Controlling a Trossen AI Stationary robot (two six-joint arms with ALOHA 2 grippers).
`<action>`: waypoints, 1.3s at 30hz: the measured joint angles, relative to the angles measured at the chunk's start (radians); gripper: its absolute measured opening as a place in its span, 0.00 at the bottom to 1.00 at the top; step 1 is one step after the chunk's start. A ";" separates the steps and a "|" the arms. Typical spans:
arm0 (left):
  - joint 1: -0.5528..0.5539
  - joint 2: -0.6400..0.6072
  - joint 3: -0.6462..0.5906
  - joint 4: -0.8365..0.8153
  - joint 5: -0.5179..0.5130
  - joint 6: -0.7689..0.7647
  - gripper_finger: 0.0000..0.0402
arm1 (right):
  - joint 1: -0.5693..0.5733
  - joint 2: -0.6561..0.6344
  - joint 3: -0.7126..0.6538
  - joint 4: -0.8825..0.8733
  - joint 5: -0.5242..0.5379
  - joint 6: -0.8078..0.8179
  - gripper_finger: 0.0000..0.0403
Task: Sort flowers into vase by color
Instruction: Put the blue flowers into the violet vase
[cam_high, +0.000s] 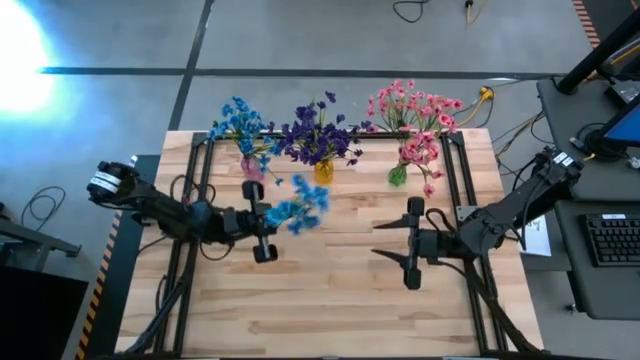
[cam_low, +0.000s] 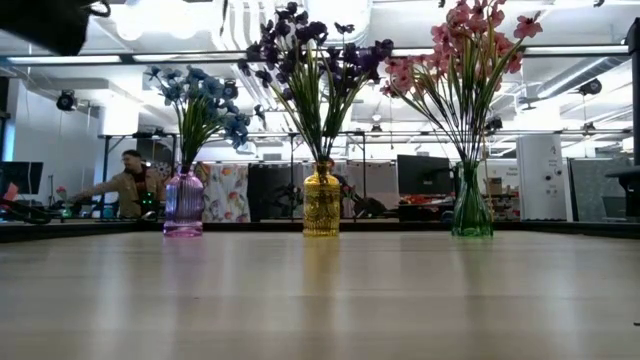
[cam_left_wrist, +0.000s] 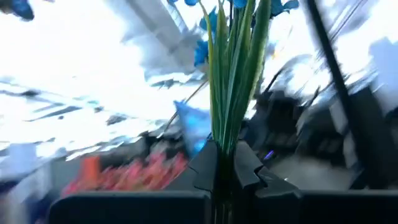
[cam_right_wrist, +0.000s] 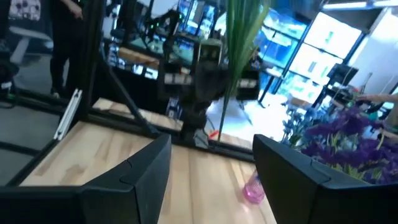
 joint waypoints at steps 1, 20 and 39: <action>0.014 0.000 0.017 -0.001 0.042 -0.025 0.00 | -0.002 0.000 0.003 -0.017 0.000 0.008 0.54; 0.043 0.231 0.230 0.006 0.066 -0.116 0.00 | -0.054 0.134 -0.012 0.152 -0.010 -0.023 0.54; 0.039 0.277 0.197 0.073 0.065 -0.101 0.00 | -0.145 0.288 0.073 0.178 -0.084 0.104 0.54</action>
